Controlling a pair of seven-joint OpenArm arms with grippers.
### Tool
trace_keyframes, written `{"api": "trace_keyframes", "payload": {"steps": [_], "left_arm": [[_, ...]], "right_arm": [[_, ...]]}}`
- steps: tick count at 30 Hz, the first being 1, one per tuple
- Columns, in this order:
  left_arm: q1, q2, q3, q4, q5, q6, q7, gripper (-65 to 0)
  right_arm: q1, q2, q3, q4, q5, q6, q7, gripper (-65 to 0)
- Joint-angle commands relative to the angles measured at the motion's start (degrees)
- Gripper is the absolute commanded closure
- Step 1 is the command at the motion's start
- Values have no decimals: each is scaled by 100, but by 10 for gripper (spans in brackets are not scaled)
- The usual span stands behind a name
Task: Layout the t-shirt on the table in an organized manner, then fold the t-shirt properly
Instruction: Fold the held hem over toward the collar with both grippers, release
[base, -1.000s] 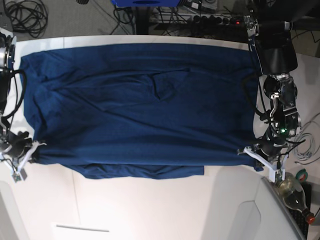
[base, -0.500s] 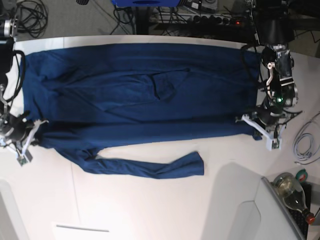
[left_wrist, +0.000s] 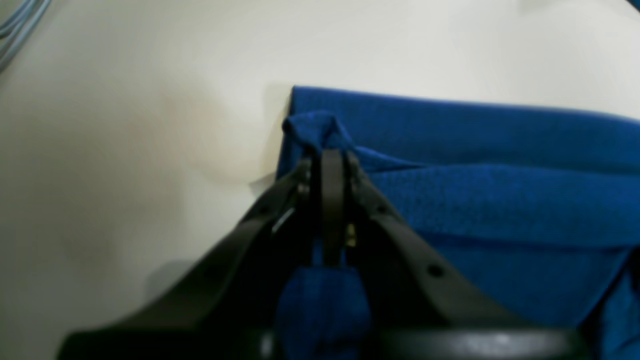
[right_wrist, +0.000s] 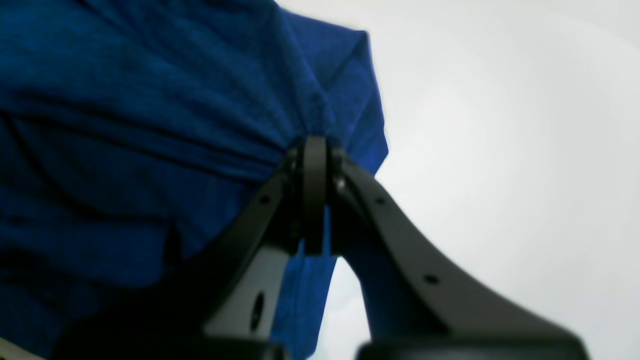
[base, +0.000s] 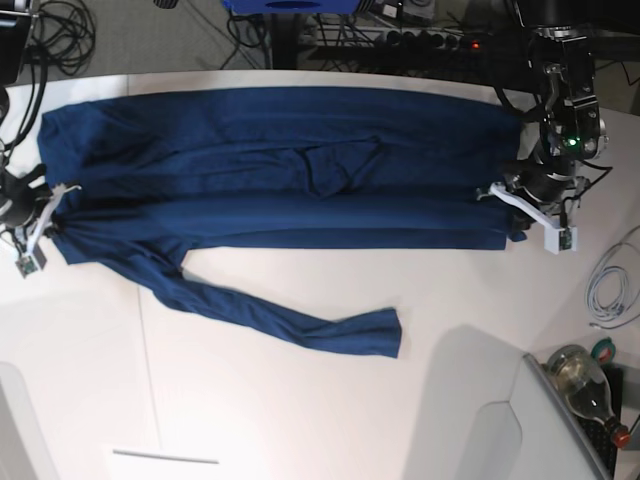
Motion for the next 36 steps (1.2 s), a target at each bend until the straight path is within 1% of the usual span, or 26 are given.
{"api": "trace_keyframes", "payload": {"steps": [1,7,9,14,17,20,24,31,36], "left_arm": [[-37,-65,-158,124,23,39,-143,0],[148,-48,-246,124,49,30,-143,0],[236,-48,-246,124,49,30,-143,0],[394,-30,-246,115,23,30,-152,0],[429,-30,-114,115,23,30,-152,0],[438,-30,9,106,23,39,-152,0],[473,23,9,71,23,39,-152,0],[499,84,9,62,58,39,-152,0],[491,84,9,80,58,39,-152,0]], "right_arm": [[27,95,54,174,23,-41,35,-2],[-272,-143,353,227,23,-41,-27,-2],[-395,-151,353,262,23,-41,-36,-2],[-518,-292,353,253,14,-41,-36,-2],[-553,-301,353,253,14,-76,-44,-2],[-562,-301,362,332,14,-76,-194,-2],[-553,-310,520,438,5,-76,-291,-2],[-536,-310,476,438,5,-76,-282,-2],[-527,-310,467,438,5,-76,-308,-17]]}}
